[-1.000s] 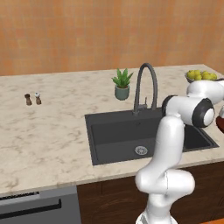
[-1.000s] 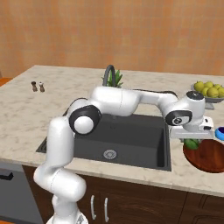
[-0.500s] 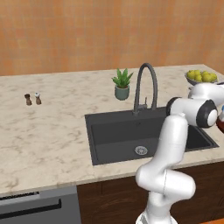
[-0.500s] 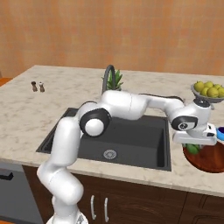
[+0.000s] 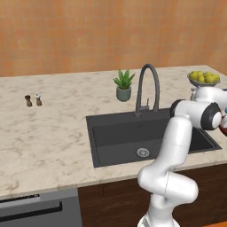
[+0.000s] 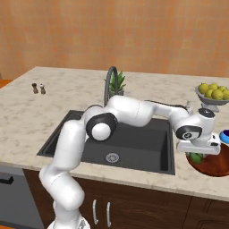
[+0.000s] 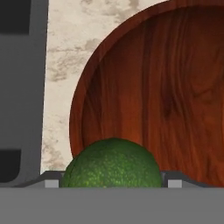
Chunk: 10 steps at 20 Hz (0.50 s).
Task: Pick the avocado from the sink and place it in the bowl. Then pick the bowl and place it in the microwave. Then close the microwave door and press the start button.
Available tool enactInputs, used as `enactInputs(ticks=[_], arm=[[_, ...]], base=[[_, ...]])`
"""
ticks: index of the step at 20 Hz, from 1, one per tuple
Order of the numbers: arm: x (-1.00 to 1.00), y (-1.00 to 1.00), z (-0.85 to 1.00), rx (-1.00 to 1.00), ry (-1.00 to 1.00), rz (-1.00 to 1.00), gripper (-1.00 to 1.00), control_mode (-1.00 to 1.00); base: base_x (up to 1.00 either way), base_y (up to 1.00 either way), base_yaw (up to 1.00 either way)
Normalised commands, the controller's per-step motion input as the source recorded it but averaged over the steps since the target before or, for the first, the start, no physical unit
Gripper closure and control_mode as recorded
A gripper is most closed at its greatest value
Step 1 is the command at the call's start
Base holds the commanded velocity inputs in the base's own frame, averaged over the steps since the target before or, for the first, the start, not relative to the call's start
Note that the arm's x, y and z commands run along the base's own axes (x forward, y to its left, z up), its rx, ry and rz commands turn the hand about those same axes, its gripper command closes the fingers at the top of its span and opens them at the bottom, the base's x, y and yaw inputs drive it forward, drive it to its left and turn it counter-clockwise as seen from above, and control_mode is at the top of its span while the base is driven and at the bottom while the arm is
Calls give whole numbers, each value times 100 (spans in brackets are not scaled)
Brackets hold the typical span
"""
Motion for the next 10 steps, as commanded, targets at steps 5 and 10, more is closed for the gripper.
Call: enactInputs(ticks=[5, 10], arm=[[0, 0, 8, 0, -1, 0, -100, -100], [-3, 56, 40, -20, -1, -2, -100, -100]], base=[[0, 0, 0], [0, 0, 0]])
